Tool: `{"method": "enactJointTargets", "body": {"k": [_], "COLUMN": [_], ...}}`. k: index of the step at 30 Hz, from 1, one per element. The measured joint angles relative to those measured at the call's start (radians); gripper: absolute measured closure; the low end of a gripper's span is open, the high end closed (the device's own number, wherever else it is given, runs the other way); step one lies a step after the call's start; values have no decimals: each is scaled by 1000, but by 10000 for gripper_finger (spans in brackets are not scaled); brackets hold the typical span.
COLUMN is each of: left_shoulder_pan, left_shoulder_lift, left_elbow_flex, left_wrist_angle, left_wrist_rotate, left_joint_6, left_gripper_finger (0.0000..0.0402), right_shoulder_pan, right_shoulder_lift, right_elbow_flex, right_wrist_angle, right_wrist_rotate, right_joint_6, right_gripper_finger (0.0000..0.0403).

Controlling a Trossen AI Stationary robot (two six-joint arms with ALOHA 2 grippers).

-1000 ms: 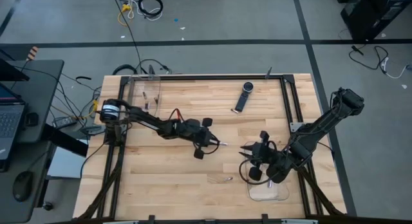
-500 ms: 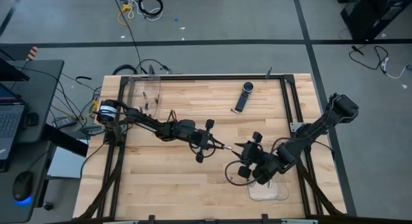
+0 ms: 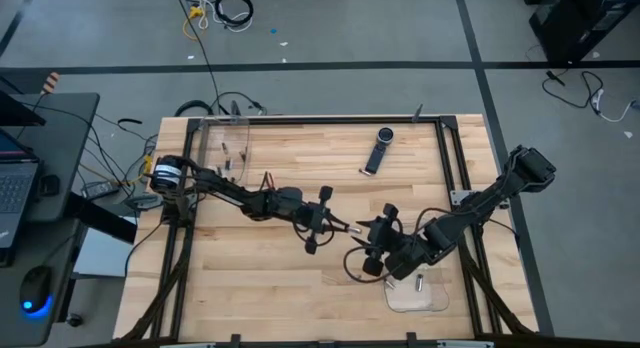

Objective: Sort batteries
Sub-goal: Put the silver battery into the bottom transparent bin

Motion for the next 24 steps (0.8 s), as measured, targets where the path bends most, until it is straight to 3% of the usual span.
{"method": "enactJointTargets", "body": {"k": [18,24], "left_shoulder_pan": [0,-1], "left_shoulder_lift": [0,0], "left_elbow_flex": [1,1], "left_wrist_angle": [8,5], "left_wrist_rotate": [1,-13], "left_joint_6": [0,-17], "left_gripper_finger": [384,331], "right_shoulder_pan": [-3,-4], "right_shoulder_lift": [0,0], "right_elbow_flex": [0,0], "right_wrist_angle": [0,1], "right_wrist_rotate": [-2,-1], "right_joint_6": [-19,-18], "right_gripper_finger": [362,362]}}
